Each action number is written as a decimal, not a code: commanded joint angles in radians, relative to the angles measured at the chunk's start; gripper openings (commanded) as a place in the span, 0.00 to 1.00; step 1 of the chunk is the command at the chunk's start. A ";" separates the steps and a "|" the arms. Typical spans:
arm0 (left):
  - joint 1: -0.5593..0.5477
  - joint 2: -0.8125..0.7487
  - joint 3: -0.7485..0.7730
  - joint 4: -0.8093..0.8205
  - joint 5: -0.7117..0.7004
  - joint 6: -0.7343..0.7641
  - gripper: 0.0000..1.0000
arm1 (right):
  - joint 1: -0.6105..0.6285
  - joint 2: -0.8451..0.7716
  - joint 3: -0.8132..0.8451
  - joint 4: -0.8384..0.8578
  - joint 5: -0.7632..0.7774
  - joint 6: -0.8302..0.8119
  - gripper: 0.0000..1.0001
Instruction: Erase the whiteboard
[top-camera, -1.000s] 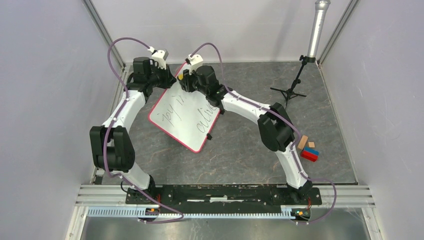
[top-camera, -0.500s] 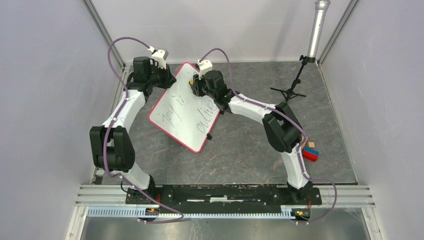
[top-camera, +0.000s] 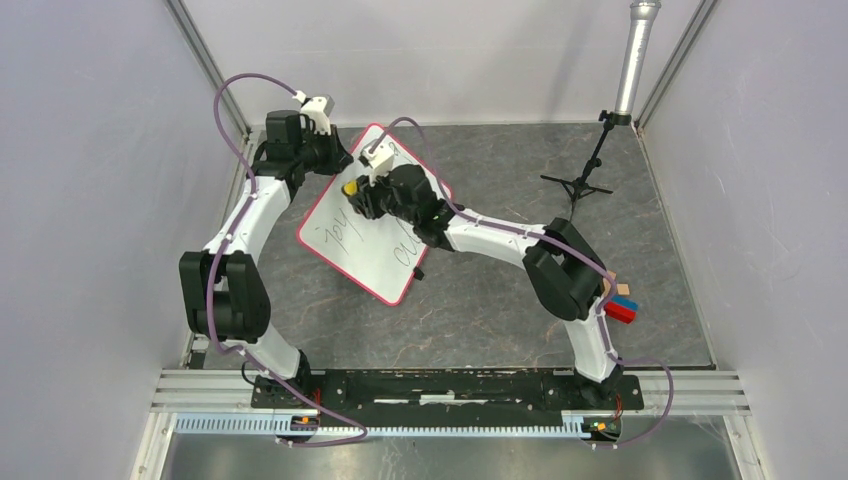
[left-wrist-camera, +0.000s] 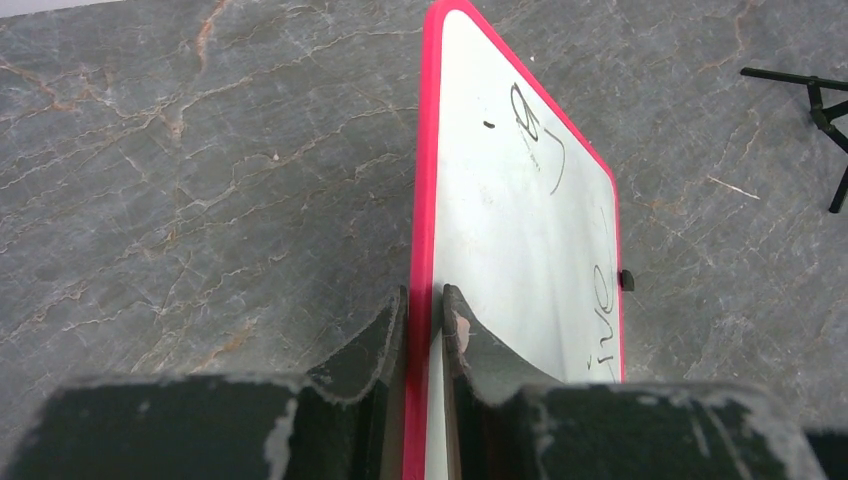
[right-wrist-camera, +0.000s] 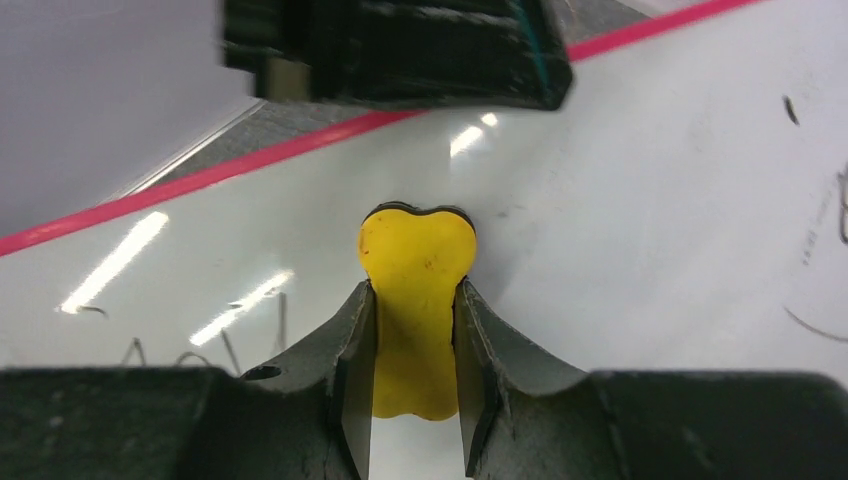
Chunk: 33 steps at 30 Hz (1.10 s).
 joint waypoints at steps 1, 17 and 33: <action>-0.035 0.012 0.049 -0.031 0.052 -0.052 0.02 | -0.079 -0.023 -0.097 -0.034 0.049 0.071 0.30; -0.034 0.022 0.060 -0.045 0.044 -0.079 0.02 | 0.045 -0.050 -0.072 -0.018 0.048 -0.024 0.29; -0.034 0.036 0.083 -0.079 0.026 -0.084 0.02 | -0.030 -0.123 -0.311 0.128 0.188 0.070 0.30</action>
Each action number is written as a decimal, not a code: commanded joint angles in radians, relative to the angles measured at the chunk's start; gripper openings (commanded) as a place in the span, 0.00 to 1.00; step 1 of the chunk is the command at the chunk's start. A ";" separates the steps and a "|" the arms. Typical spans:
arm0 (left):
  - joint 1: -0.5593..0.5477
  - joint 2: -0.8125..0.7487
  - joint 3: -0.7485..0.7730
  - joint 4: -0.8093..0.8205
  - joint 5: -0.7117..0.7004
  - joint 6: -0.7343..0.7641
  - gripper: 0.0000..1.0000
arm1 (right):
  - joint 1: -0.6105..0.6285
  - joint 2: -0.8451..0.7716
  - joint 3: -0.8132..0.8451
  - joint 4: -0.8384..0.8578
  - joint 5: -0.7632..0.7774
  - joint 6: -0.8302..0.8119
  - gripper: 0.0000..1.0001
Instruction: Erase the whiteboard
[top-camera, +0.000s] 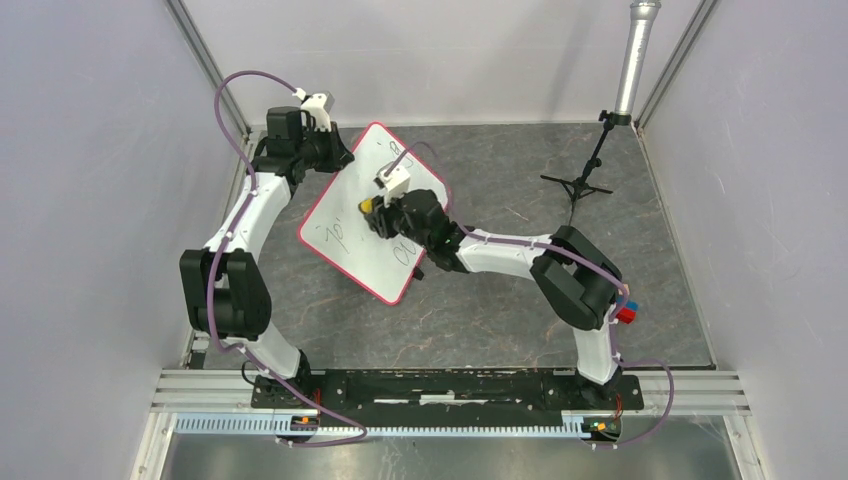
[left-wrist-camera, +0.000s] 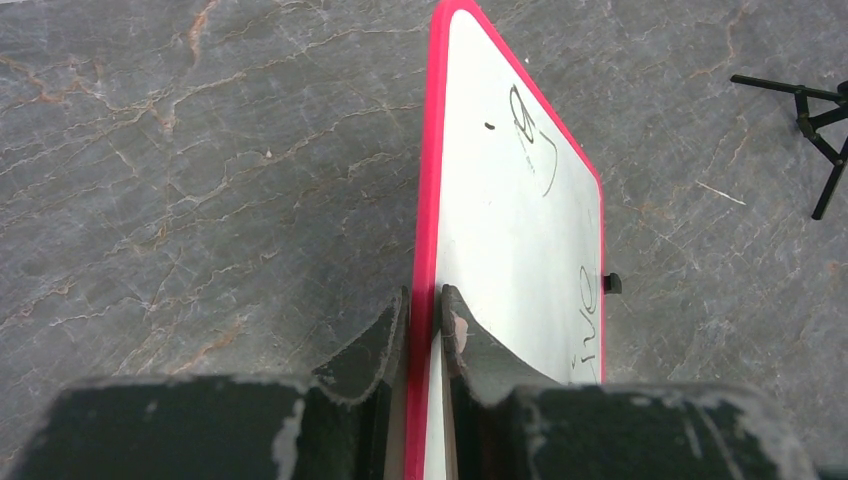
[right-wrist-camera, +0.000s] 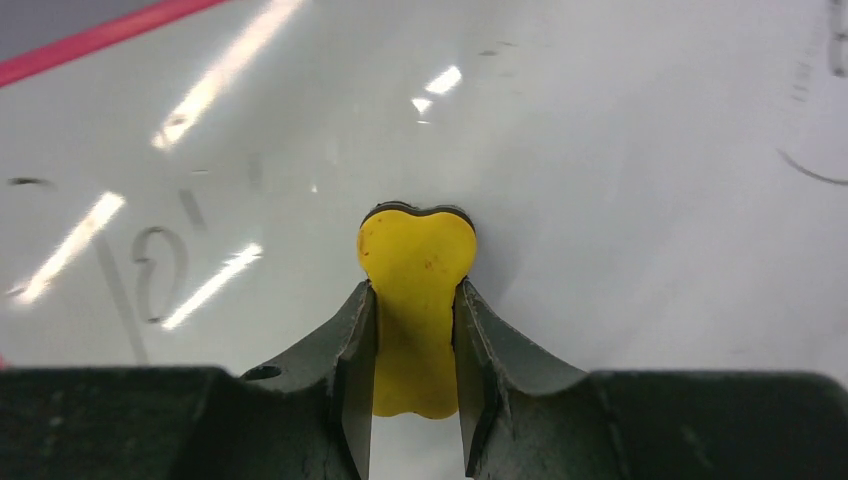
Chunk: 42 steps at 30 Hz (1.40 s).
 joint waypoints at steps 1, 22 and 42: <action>-0.029 0.020 0.040 -0.033 0.030 -0.058 0.02 | -0.089 -0.016 -0.039 -0.031 0.092 0.051 0.30; -0.030 0.038 0.058 -0.056 0.030 -0.087 0.02 | 0.140 0.038 0.129 0.021 -0.053 -0.227 0.30; -0.029 0.040 0.061 -0.059 0.044 -0.087 0.02 | -0.025 0.122 0.224 -0.123 0.053 -0.084 0.30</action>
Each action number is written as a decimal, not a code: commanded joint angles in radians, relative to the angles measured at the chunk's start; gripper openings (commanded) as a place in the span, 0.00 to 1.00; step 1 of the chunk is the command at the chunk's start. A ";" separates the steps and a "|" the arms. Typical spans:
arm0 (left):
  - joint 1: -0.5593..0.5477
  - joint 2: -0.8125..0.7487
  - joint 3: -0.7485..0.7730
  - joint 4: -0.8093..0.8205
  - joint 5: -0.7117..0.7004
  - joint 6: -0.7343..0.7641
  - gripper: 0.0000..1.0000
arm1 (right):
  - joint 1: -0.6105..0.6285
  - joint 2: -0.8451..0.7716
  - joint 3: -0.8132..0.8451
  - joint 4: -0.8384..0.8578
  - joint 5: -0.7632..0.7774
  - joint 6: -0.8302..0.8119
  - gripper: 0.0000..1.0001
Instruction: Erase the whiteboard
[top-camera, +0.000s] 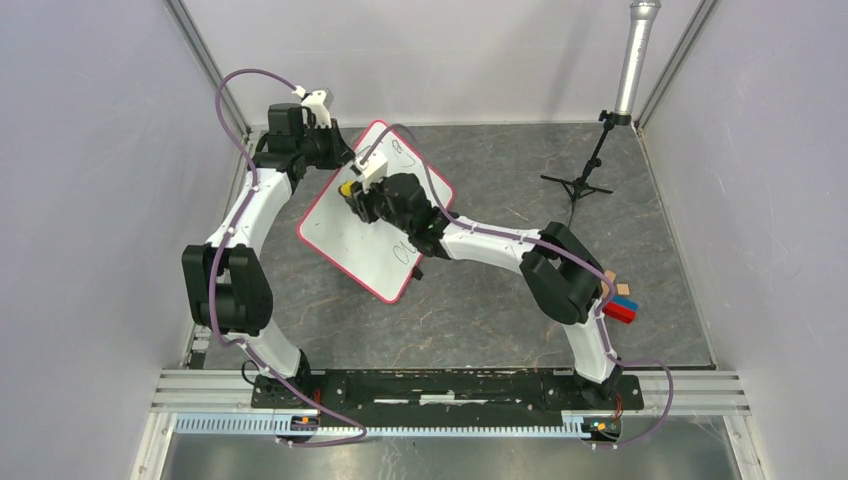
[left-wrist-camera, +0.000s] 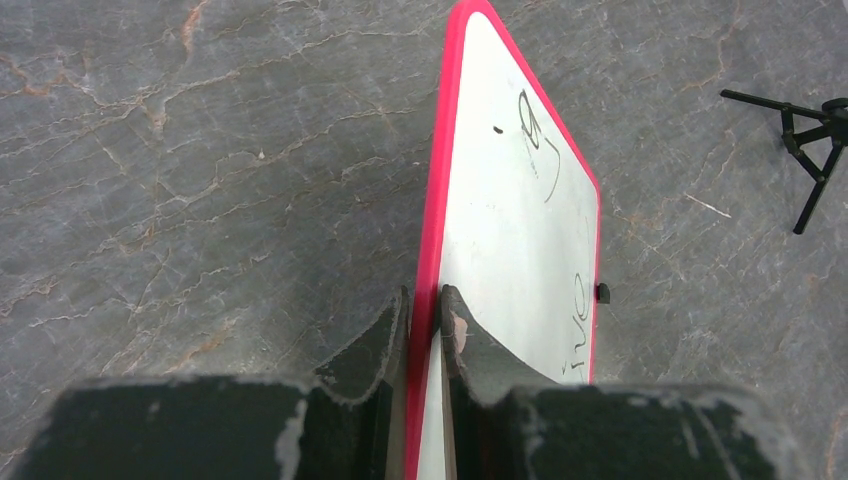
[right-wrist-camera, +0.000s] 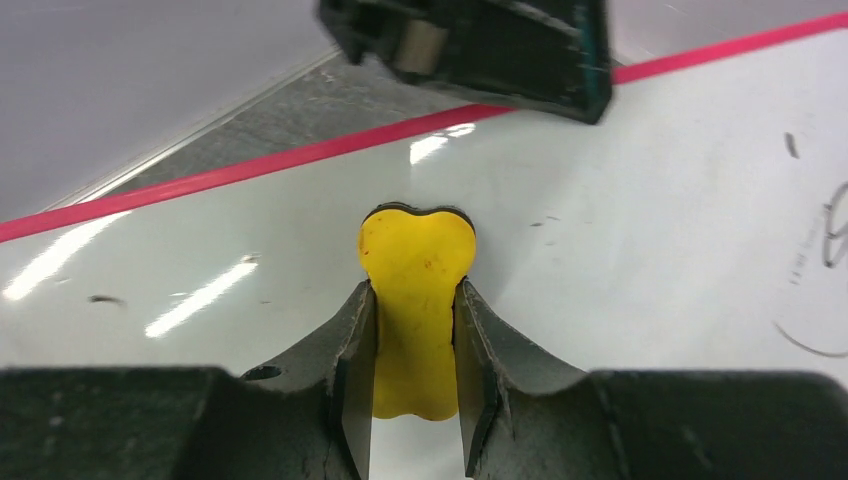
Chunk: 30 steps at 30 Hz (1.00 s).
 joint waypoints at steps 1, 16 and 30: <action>-0.027 0.008 0.021 -0.042 0.043 -0.051 0.02 | -0.028 0.024 -0.012 -0.047 0.054 0.018 0.30; -0.027 0.014 0.030 -0.058 0.008 -0.067 0.02 | 0.150 0.000 -0.005 0.035 -0.072 -0.138 0.30; -0.027 0.013 0.032 -0.062 0.002 -0.066 0.02 | 0.138 0.065 0.120 -0.063 0.077 -0.110 0.31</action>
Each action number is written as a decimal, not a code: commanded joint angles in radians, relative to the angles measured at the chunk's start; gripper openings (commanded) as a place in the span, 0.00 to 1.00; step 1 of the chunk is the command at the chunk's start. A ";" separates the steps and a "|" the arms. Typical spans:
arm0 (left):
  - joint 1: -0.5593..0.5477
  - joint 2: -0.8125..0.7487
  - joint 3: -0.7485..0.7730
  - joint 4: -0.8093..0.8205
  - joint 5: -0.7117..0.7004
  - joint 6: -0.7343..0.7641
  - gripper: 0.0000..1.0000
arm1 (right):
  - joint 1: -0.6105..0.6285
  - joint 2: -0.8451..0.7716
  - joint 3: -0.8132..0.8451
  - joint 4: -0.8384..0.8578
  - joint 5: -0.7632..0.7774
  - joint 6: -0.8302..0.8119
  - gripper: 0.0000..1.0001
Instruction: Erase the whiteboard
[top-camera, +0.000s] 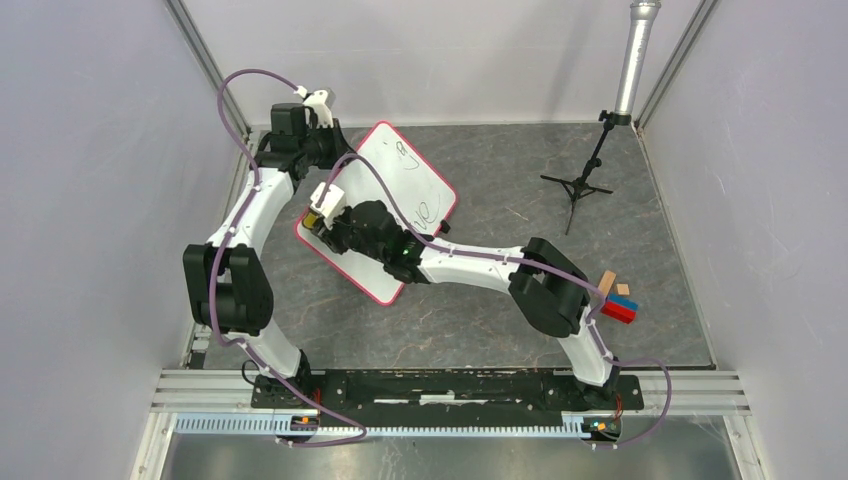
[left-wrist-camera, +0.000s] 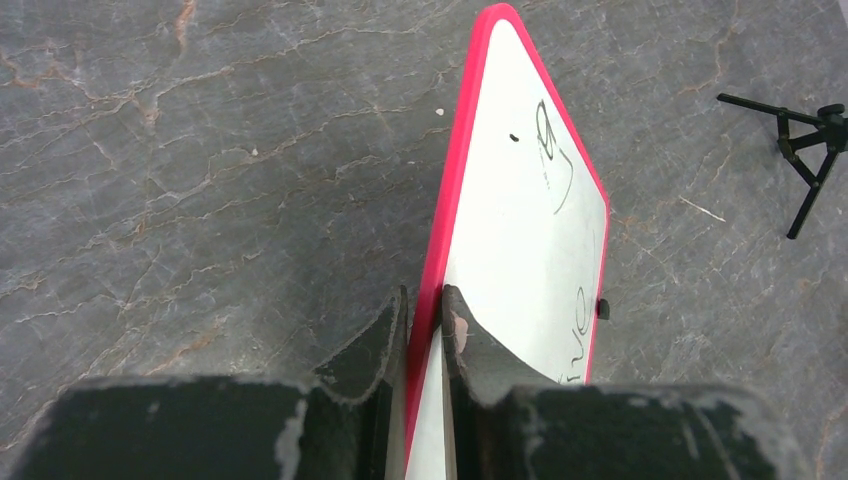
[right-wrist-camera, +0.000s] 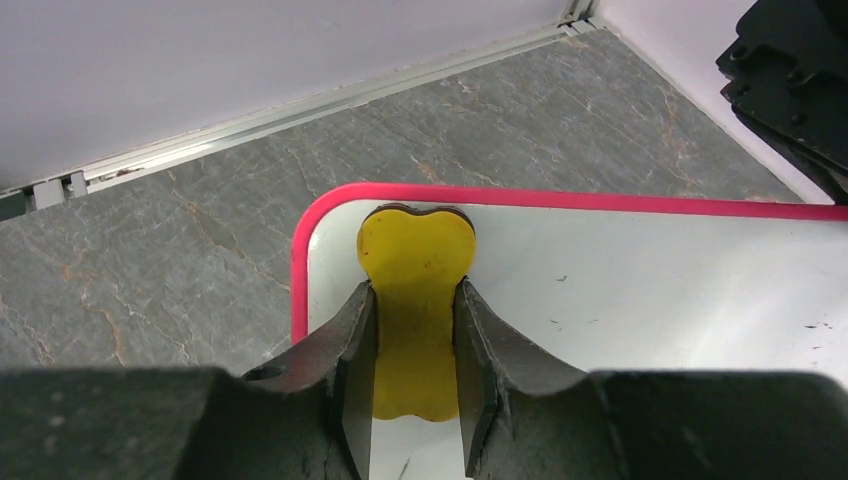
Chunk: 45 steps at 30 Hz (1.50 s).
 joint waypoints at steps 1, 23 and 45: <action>-0.020 0.012 0.026 -0.054 0.020 -0.043 0.02 | -0.031 0.037 0.058 -0.046 0.107 0.060 0.31; -0.019 0.012 0.056 -0.093 0.025 -0.063 0.51 | -0.133 -0.101 -0.189 -0.029 0.046 0.137 0.31; 0.078 -0.228 -0.220 -0.183 0.012 -0.103 0.46 | -0.125 -0.134 -0.228 0.049 -0.036 0.133 0.31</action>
